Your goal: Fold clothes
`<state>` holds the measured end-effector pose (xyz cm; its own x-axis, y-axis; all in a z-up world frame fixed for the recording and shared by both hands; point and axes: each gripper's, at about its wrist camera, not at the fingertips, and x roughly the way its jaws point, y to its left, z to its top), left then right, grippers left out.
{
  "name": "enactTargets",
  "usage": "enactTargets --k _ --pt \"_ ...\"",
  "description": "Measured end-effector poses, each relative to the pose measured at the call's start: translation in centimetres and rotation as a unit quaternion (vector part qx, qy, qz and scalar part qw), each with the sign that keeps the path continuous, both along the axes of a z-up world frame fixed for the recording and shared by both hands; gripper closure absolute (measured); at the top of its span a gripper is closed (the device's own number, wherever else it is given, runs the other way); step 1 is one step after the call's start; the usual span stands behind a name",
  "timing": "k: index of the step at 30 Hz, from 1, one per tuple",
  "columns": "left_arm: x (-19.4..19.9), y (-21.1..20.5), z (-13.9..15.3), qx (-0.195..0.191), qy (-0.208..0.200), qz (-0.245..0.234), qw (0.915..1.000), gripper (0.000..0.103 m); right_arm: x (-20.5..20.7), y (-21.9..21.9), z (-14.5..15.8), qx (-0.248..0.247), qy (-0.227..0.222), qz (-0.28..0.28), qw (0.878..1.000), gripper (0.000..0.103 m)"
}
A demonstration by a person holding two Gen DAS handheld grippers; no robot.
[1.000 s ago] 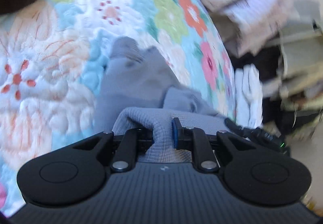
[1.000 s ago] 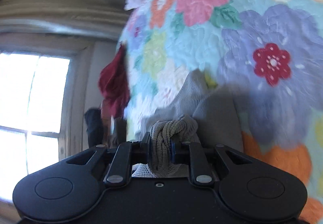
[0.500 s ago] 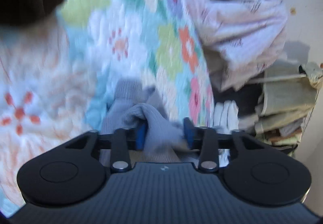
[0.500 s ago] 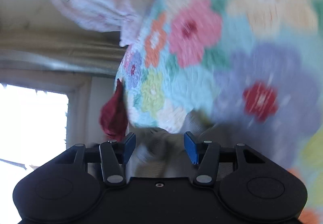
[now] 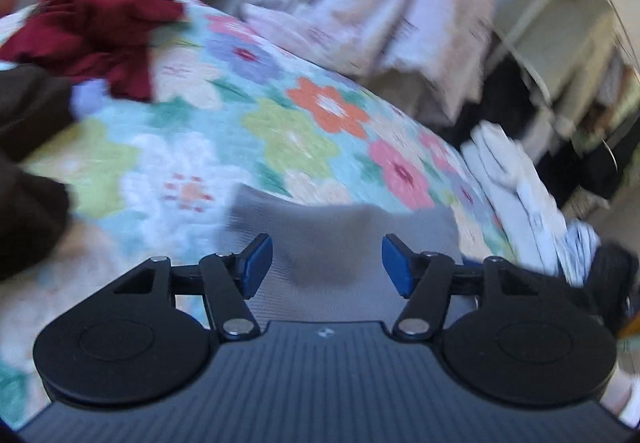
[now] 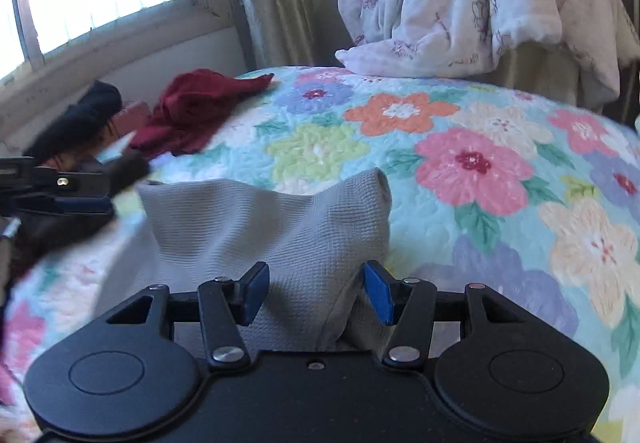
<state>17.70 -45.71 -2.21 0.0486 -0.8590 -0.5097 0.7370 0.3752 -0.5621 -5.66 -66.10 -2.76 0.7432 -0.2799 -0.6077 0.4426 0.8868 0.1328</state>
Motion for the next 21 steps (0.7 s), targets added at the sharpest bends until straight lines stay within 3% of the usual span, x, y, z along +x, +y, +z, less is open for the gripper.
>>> enactTargets --k 1,2,4,6,8,9,10,13,16,21 --pt "0.0 -0.5 -0.6 -0.001 0.015 0.0 0.9999 0.045 0.1 -0.5 -0.1 -0.001 -0.002 -0.009 1.0 0.059" --pt "0.1 -1.1 -1.2 -0.005 0.026 0.001 0.9996 0.045 0.2 -1.0 -0.1 0.004 -0.009 -0.018 1.0 0.063" --pt "0.2 -2.3 -1.9 0.002 0.016 -0.001 0.9999 0.046 0.3 -2.0 -0.1 0.02 -0.019 -0.033 0.999 0.063" --pt "0.4 -3.5 -2.5 0.038 -0.018 -0.002 0.9991 0.048 0.7 -2.1 -0.1 -0.002 -0.002 -0.036 0.999 0.063" --pt "0.7 -4.5 -3.5 0.08 -0.037 0.002 0.9961 0.061 1.3 -1.8 -0.4 -0.039 0.025 -0.038 0.998 0.063" --pt "0.5 -4.6 -3.6 0.092 -0.052 0.004 0.9943 0.075 1.5 -1.9 -0.8 -0.037 0.031 -0.04 0.998 0.063" --pt "0.1 -4.6 -3.5 0.101 -0.07 0.005 0.9925 0.078 1.6 -2.1 -1.2 -0.028 0.032 -0.042 0.998 0.063" --pt "-0.9 -4.7 -3.2 0.124 -0.115 0.008 0.9856 0.078 1.4 -3.0 -2.2 0.004 0.032 -0.039 0.999 0.063" --pt "-1.1 -4.9 -3.6 0.132 -0.123 0.008 0.9835 0.078 0.8 -3.5 -2.5 0.027 0.023 -0.045 0.998 0.06" --pt "-2.6 -5.2 -3.0 0.151 -0.163 0.001 0.9751 0.076 0.1 -2.4 -0.3 0.029 0.004 -0.062 0.998 0.052"
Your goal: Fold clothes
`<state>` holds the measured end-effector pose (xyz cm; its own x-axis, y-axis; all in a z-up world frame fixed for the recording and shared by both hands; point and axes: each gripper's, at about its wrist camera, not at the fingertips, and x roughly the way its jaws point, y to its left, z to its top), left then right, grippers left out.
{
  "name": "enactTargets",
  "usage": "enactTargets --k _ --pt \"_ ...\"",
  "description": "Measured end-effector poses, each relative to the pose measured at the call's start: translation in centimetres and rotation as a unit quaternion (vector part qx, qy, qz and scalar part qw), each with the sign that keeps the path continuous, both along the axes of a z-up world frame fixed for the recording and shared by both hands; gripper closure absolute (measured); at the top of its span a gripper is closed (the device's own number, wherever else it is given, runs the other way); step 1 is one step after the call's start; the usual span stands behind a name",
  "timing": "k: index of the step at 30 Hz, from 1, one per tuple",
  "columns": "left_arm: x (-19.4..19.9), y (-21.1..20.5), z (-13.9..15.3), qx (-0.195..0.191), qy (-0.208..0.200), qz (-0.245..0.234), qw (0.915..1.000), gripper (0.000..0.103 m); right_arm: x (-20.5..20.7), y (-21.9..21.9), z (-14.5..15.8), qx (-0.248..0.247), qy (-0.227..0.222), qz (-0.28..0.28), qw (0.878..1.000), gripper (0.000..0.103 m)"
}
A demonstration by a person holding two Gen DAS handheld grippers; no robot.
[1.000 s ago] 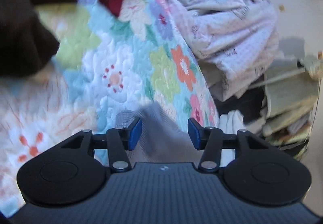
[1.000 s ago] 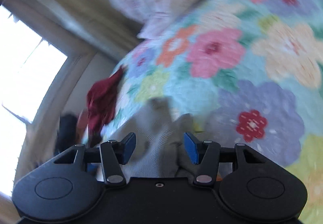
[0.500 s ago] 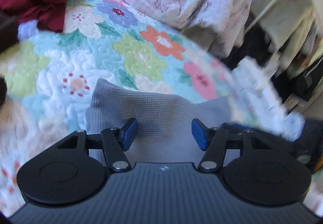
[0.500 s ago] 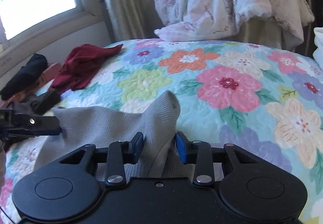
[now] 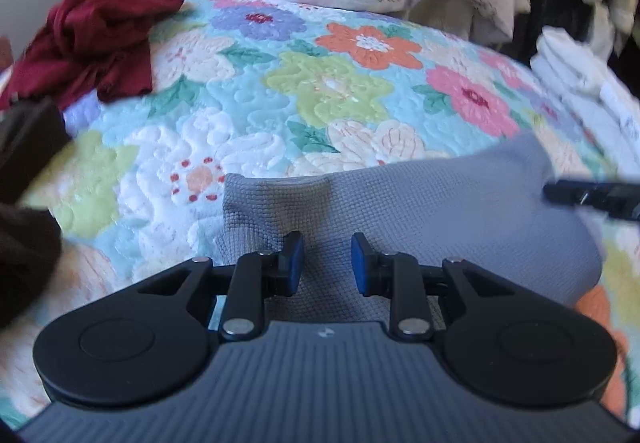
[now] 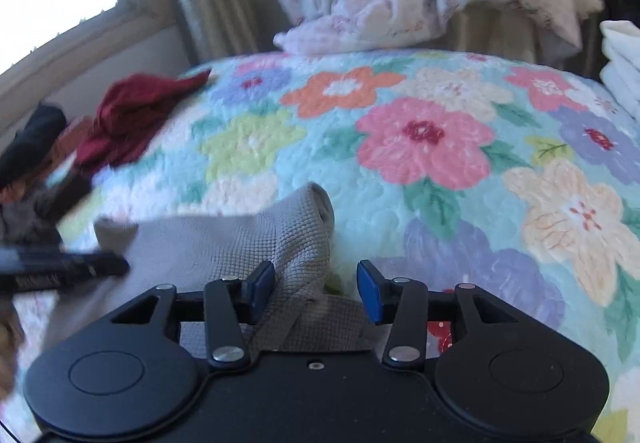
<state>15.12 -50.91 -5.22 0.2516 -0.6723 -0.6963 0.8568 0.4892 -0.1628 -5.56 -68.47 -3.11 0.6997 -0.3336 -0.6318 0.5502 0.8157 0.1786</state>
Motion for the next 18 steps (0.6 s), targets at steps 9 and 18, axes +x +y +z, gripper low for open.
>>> enactTargets --k 9,18 --pt "0.5 0.7 -0.1 -0.008 0.028 0.008 0.9995 0.073 1.4 8.2 0.8 -0.126 0.038 0.124 0.983 0.052" --pt "0.2 1.5 0.4 -0.007 0.033 0.027 0.9991 0.073 -1.0 5.1 -2.4 -0.048 0.003 0.068 0.997 0.055"
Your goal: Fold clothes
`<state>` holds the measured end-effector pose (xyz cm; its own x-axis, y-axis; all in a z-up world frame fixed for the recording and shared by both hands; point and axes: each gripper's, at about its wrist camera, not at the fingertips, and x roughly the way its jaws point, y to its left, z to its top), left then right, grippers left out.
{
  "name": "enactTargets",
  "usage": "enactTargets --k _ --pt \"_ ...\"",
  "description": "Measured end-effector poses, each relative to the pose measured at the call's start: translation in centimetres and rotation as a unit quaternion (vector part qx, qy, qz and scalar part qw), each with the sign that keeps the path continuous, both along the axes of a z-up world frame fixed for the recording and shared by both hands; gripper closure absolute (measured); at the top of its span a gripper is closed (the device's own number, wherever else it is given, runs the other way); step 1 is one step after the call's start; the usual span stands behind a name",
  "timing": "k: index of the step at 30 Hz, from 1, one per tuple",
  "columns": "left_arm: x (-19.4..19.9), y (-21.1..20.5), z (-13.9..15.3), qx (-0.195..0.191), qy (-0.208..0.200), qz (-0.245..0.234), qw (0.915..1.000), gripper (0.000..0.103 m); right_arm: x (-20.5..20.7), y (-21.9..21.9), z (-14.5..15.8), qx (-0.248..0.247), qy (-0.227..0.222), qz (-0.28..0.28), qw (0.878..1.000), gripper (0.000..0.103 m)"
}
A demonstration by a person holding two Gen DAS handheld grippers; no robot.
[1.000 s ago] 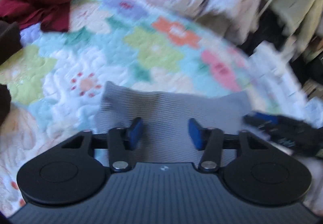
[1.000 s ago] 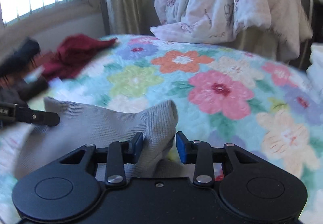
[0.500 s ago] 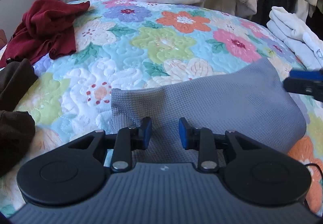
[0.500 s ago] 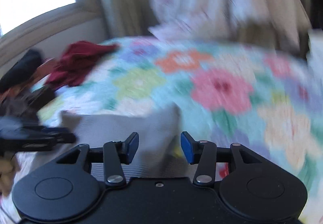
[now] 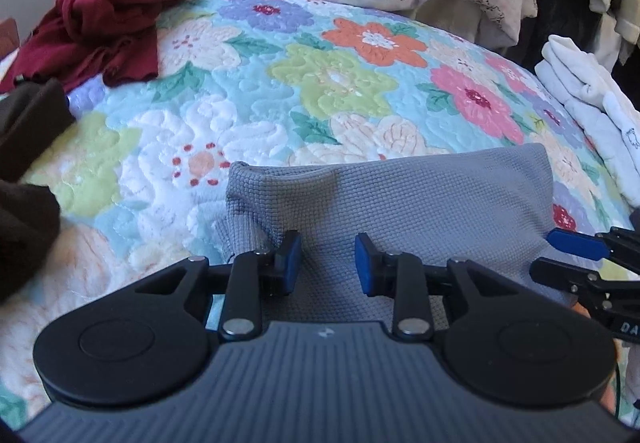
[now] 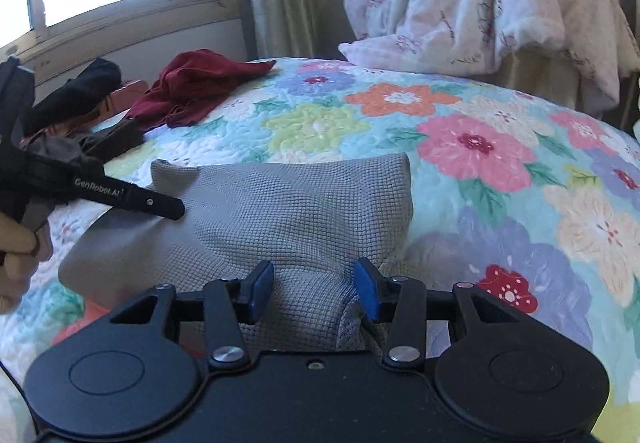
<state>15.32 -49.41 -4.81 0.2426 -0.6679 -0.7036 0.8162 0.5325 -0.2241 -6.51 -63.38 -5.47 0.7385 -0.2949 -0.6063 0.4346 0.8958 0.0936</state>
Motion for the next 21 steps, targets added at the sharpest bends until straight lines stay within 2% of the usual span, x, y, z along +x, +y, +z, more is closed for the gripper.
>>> enactTargets --k 2,4,6,9,11,13,16,18,20,21 --pt "-0.1 1.9 1.0 0.009 -0.003 0.021 0.9997 0.068 -0.5 -0.1 0.4 0.011 0.003 -0.013 1.0 0.051" --pt "-0.1 3.7 2.1 0.018 -0.006 0.042 0.999 0.038 -1.8 -0.6 0.8 0.038 0.003 -0.046 0.998 0.036" --pt "-0.1 5.7 2.7 0.017 0.006 0.056 0.9983 0.038 -4.1 -0.9 1.9 0.074 -0.029 -0.09 0.993 0.036" --pt "0.3 8.6 2.1 -0.027 0.082 0.057 0.9946 0.036 -6.9 -1.3 2.5 0.134 -0.08 -0.109 0.982 0.034" --pt "0.7 9.4 0.8 -0.05 0.15 0.061 0.9855 0.036 -7.6 -2.2 1.8 0.196 -0.103 -0.108 0.969 0.033" --pt "0.9 8.9 -0.4 -0.044 0.174 0.06 0.9819 0.036 -7.5 -3.1 0.9 0.24 -0.115 -0.108 0.958 0.033" --pt "1.5 7.7 -2.1 -0.038 0.2 0.059 0.9774 0.035 -6.5 -4.4 -0.6 0.274 -0.113 -0.111 0.948 0.033" --pt "2.2 7.1 -3.4 -0.049 0.227 0.067 0.9703 0.031 -5.4 -5.0 -1.2 0.276 -0.09 -0.116 0.95 0.032" --pt "2.8 6.5 -4.1 -0.058 0.242 0.069 0.9661 0.029 -4.4 -5.1 -1.0 0.242 -0.051 -0.118 0.962 0.017" --pt "2.8 6.2 -4.1 -0.057 0.242 0.067 0.9663 0.029 -3.9 -4.8 -0.8 0.218 -0.034 -0.112 0.969 0.015"
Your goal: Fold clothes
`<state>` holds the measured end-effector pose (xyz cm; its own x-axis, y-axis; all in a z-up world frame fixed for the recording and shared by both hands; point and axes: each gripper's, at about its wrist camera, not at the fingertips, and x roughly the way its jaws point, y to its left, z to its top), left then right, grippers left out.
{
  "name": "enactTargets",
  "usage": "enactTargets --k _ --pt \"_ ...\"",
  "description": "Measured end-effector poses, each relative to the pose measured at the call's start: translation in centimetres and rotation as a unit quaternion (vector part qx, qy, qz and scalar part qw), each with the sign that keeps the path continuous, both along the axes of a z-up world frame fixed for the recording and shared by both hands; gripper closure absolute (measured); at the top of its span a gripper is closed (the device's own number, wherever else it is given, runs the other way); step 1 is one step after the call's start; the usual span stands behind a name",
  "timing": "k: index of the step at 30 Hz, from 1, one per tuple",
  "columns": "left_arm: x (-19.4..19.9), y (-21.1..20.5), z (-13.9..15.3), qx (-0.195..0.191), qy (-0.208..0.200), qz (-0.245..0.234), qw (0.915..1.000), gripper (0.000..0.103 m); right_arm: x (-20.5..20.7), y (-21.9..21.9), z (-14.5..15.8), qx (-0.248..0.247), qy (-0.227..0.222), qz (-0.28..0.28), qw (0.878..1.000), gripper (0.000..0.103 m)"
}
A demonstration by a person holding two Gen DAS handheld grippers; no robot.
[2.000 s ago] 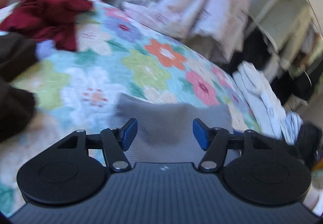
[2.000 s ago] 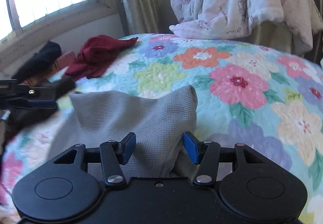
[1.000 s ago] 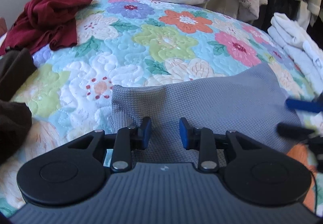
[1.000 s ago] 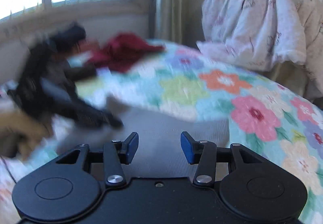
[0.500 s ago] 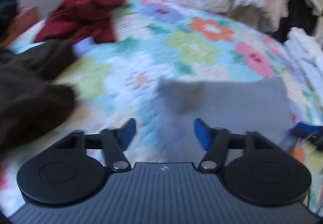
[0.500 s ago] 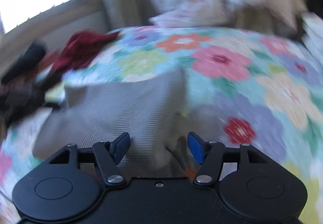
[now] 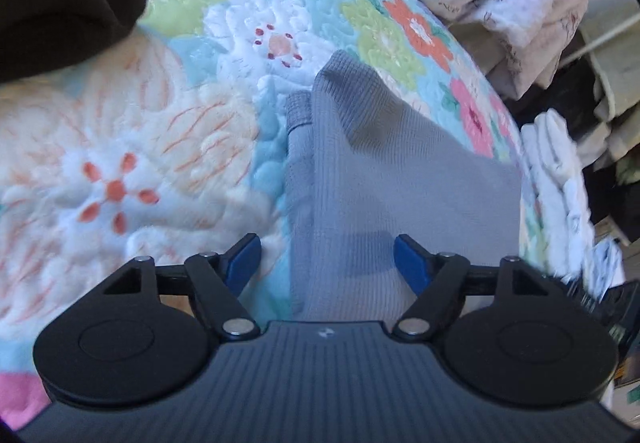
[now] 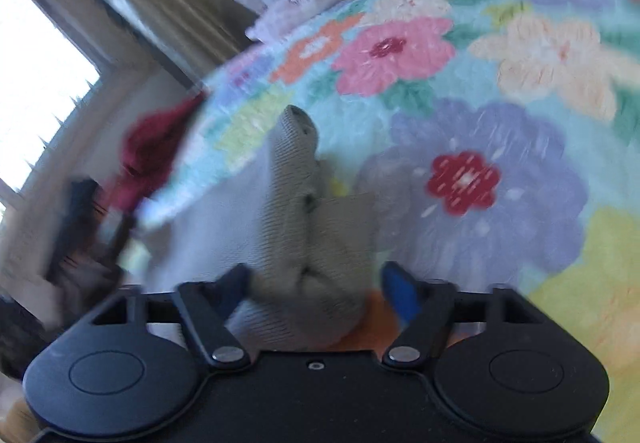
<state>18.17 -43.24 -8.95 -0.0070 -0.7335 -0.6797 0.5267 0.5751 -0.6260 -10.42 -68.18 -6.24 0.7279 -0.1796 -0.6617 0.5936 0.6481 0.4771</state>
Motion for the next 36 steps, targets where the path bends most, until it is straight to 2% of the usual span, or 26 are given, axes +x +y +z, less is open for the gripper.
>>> enactTargets --k 2,6,8,9,10,11,12,16,18,21,23,26,27,28,29,30,32,33,34,36 --pt "-0.5 -0.6 0.1 0.004 -0.012 -0.008 0.9999 0.029 0.7 0.0 0.0 -0.013 0.016 0.019 1.0 0.013" --pt "-1.1 -1.4 0.1 -0.004 -0.026 -0.019 0.9995 0.029 0.1 -2.3 -3.2 0.11 -0.052 0.013 0.992 0.006" --pt "-0.9 -1.7 -0.1 -0.013 -0.016 -0.017 0.9996 0.029 -0.1 -2.6 -3.7 0.126 -0.079 0.007 0.989 0.007" --pt "-0.7 -1.9 -0.3 -0.018 -0.01 -0.016 0.9997 0.023 0.1 -2.4 -3.7 0.124 -0.085 0.009 0.989 0.007" --pt "-0.6 -2.0 -0.4 -0.023 -0.005 -0.016 0.9996 0.018 0.4 -2.1 -3.8 0.12 -0.091 0.013 0.988 0.024" --pt "-0.5 -2.1 -0.5 -0.026 -0.002 -0.015 0.9995 0.018 0.6 -1.8 -3.8 0.117 -0.097 0.017 0.988 0.033" --pt "-0.4 -2.1 -0.5 -0.03 -0.002 -0.015 0.9994 0.02 0.8 -1.5 -3.9 0.113 -0.105 0.015 0.988 0.035" --pt "-0.3 -1.2 -0.5 -0.036 -0.008 -0.009 0.9993 0.071 -0.1 -0.8 -3.3 0.094 -0.143 0.011 0.985 0.047" --pt "-0.2 -0.7 -0.5 -0.052 0.01 -0.004 0.9986 0.075 -1.0 -0.4 -2.1 0.078 -0.164 0.019 0.983 0.051" --pt "-1.1 -1.3 0.0 -0.058 0.01 -0.026 0.9979 0.076 -2.2 0.4 -0.1 0.055 -0.165 0.02 0.985 0.052" --pt "-1.9 -2.2 0.0 -0.047 0.002 -0.045 0.9979 0.076 -3.0 0.8 0.4 0.034 -0.152 0.011 0.988 0.052" --pt "-2.2 -3.1 -0.3 -0.03 -0.005 -0.055 0.998 0.062 -3.5 0.3 -0.7 0.045 -0.11 -0.002 0.993 0.044" --pt "-2.1 -3.4 -0.5 -0.03 0.001 -0.058 0.9978 0.055 -3.7 0.1 -1.4 0.057 -0.102 -0.009 0.993 0.042" --pt "-1.9 -3.6 -0.9 -0.035 0.012 -0.062 0.9974 0.047 -3.8 -0.2 -2.3 0.073 -0.104 -0.017 0.992 0.037" --pt "-1.7 -3.7 -1.2 -0.042 0.02 -0.066 0.9967 0.043 -3.8 -0.5 -3.3 0.098 -0.114 -0.023 0.988 0.032" --pt "-1.6 -3.9 -1.4 -0.051 0.022 -0.074 0.9957 0.038 -3.7 -0.8 -4.7 0.125 -0.136 -0.028 0.982 0.031" --pt "-1.8 -4.3 -1.3 -0.051 -0.004 -0.089 0.9947 0.044 -2.9 -0.7 -5.1 0.12 -0.144 -0.016 0.982 0.034" --pt "-2.1 -4.4 -1.0 -0.048 -0.023 -0.094 0.9942 0.056 -2.3 -0.6 -5.0 0.109 -0.14 -0.007 0.984 0.035" --pt "-2.5 -4.5 -0.7 -0.044 -0.043 -0.097 0.9934 0.062 -1.9 -0.4 -4.6 0.098 -0.139 0.003 0.985 0.044" --pt "-3.3 -4.4 0.2 -0.053 -0.082 -0.1 0.9902 0.066 -2.1 -0.3 -3.9 0.098 -0.155 0.006 0.983 0.047"
